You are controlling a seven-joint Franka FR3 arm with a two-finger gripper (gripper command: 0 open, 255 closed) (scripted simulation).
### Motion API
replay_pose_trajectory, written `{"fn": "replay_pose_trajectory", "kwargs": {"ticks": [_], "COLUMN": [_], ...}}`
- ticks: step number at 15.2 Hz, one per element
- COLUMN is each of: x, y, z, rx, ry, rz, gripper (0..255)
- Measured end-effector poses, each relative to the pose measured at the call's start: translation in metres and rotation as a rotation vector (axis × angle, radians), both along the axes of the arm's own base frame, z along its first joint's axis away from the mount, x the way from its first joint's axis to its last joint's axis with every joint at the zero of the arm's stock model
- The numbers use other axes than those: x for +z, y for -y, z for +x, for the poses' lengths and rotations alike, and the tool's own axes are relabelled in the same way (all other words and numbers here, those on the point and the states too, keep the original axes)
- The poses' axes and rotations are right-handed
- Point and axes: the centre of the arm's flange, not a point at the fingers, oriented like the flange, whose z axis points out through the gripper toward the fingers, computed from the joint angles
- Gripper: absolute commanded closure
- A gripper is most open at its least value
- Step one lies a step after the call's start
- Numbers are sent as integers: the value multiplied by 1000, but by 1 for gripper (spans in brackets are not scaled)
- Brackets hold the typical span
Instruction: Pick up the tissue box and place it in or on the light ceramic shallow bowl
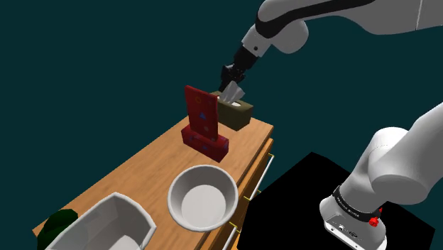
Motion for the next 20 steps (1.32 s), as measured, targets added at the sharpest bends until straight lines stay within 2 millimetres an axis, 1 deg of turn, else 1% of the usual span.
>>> {"fn": "replay_pose_trajectory", "kwargs": {"ticks": [7, 8, 12, 14, 15, 16, 19, 20], "x": [14, 13, 22, 25, 26, 29, 34, 38], "y": [-74, -83, -124, -147, -153, -164, -195, -208], "z": [-58, -65, -96, -111, -120, -128, -148, -153], "rx": [1, 1, 1, 2, 1, 2, 1, 2], "ry": [0, 0, 0, 0, 0, 1, 0, 0], "rz": [-1, -1, -1, -1, -1, -1, -1, -1], "gripper": [255, 255, 255, 255, 255, 255, 255, 255]}}
